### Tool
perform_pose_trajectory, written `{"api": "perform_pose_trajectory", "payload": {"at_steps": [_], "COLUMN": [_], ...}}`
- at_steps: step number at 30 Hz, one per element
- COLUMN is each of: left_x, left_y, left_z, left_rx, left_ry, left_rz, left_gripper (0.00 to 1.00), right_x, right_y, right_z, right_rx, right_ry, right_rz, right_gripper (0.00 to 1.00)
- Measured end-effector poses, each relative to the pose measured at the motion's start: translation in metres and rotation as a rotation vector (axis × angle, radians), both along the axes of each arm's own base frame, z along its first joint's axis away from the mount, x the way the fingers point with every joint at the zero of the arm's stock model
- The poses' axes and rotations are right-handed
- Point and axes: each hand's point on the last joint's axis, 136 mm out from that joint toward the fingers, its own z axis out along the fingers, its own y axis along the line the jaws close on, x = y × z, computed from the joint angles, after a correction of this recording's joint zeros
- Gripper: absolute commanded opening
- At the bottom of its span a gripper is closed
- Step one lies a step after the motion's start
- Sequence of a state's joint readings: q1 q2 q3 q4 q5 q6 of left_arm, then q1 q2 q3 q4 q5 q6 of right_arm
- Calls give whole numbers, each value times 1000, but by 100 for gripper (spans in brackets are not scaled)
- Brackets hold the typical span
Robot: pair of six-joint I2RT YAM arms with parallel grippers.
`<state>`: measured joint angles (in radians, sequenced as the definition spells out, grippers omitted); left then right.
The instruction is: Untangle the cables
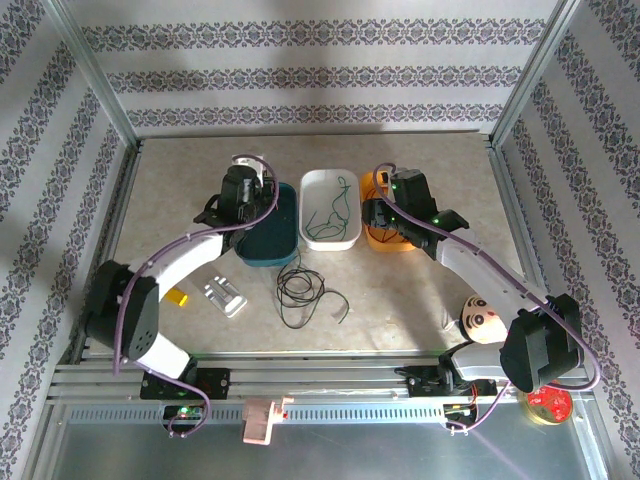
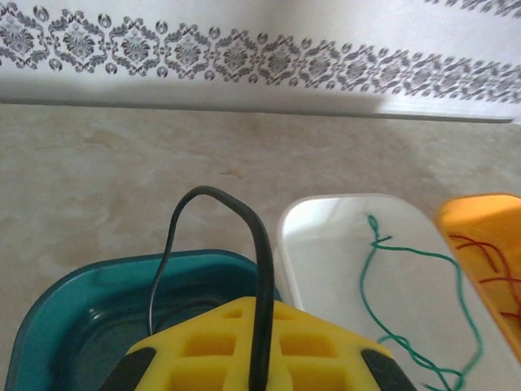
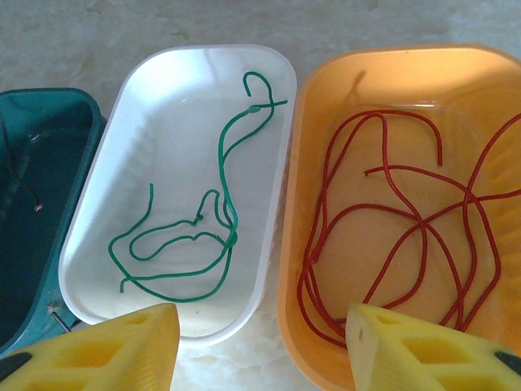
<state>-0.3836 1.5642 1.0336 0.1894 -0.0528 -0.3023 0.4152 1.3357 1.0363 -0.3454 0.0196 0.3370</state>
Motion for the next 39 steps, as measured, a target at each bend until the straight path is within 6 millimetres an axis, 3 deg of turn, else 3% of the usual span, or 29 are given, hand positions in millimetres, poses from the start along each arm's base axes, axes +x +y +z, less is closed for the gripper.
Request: {"api": "perform_pose_trajectory", "payload": {"at_steps": [6, 10, 13, 15, 17, 19, 21, 25, 31, 36, 39], "left_x": [9, -2, -15, -21, -26, -33, -41, -67, -103, -143, -167], "left_y": [0, 1, 2, 0, -2, -3, -3, 3, 4, -33, -54], "left_z": [-46, -66, -70, -61, -44, -28, -13, 1, -23, -60, -71], "left_rx": [22, 3, -18, -31, -48, -59, -67, -56, -11, 33, 56], "left_ry": [94, 143, 163, 156, 132, 110, 87, 71, 149, 259, 308], "left_rz": [17, 18, 5, -12, -32, -44, -52, -45, -64, -258, -386], "left_gripper": [0, 0, 0, 25, 63, 84, 92, 94, 91, 90, 89], "right_x": [-2, -6, -7, -8, -10, -13, -17, -25, -38, -73, -98], "right_y": [-1, -2, -3, -3, -2, 2, 9, 23, 45, 89, 109], "right_z": [-3, -5, -8, -10, -12, -16, -18, -21, -30, -56, -77], "right_rx": [-3, -5, -7, -8, -9, -10, -7, -6, -5, 1, 7], "right_ry": [6, 12, 18, 22, 28, 36, 43, 52, 85, 182, 277], "right_rz": [0, 0, 0, 1, 7, 22, 44, 94, 201, 424, 546], "right_gripper": [57, 57, 57, 57, 57, 57, 57, 57, 56, 54, 53]}}
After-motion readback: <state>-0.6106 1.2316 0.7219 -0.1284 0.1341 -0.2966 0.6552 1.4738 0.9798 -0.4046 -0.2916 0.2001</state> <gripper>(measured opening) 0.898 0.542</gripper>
